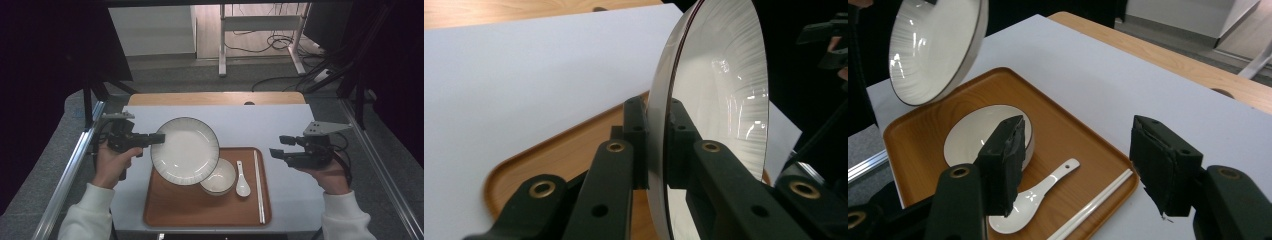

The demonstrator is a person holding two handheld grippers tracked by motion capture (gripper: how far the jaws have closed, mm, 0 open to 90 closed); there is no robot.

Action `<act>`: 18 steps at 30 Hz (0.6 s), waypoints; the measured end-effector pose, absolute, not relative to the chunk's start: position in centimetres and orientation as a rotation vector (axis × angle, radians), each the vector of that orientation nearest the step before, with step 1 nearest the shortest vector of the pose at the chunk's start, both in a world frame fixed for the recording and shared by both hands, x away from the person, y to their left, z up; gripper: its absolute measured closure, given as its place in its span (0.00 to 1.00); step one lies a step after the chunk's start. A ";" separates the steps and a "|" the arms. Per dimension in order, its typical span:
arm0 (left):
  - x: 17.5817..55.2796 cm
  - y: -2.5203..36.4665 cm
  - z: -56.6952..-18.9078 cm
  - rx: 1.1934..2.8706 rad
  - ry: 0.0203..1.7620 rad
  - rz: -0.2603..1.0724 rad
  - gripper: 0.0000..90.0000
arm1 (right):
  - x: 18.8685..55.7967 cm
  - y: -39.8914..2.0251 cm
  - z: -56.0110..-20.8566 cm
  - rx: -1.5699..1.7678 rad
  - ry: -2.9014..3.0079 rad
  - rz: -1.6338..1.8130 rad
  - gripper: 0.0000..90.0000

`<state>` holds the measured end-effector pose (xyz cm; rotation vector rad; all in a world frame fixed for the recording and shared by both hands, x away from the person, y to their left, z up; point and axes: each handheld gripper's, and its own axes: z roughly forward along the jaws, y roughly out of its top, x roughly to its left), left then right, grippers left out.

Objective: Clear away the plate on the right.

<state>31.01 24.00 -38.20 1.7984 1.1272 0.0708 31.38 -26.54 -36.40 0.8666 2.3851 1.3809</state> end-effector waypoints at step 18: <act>30.4 28.5 -45.0 1.851 1.314 0.017 0.92 | 31.7 -25.9 -37.7 0.906 2.438 1.260 0.41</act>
